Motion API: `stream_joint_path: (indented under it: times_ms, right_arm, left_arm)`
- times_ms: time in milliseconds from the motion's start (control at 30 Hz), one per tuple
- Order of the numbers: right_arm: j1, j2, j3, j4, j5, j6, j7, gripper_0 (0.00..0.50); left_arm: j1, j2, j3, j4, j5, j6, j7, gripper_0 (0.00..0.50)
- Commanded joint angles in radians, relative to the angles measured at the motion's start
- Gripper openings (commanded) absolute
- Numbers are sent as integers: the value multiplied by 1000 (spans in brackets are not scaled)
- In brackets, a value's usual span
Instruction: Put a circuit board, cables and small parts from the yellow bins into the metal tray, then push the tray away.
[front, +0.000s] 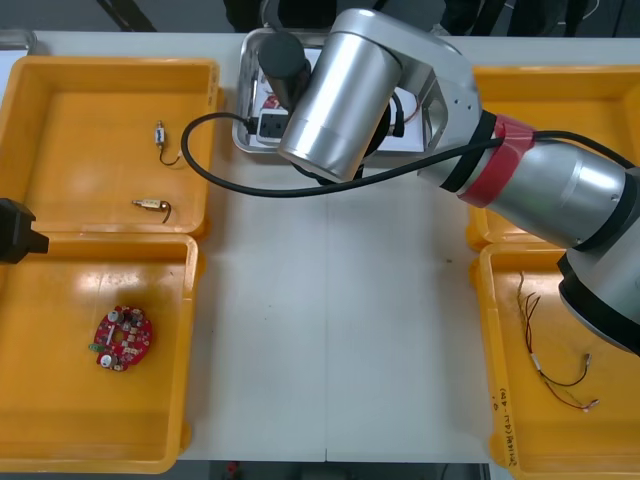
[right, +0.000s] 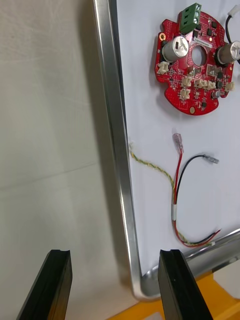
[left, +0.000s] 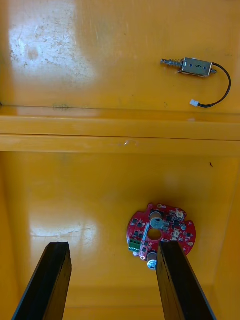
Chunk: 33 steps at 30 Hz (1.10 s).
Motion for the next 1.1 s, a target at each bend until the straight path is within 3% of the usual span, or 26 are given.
stream_joint_path:
  times_ms: [33, 233, 467, 633, 1100]
  right_arm:
    - [91, 20, -169, -160, 8, 121, -1, 500]
    - [214, 20, -364, -372, 10, 361, -8, 500]
    - [292, 19, -547, -533, 11, 361, -28, 500]
    - [363, -15, -663, -622, -7, 361, -50, 500]
    - [614, -155, -964, -751, -220, 361, -346, 500]
  left_arm:
    - [15, -8, -10, -33, 7, 6, -92, 500]
    - [15, -8, -10, -33, 7, 6, -92, 500]
    - [15, -8, -10, -33, 7, 6, -92, 500]
    - [15, -8, -10, -33, 7, 6, -92, 500]
    - [15, -8, -10, -33, 7, 6, -92, 500]
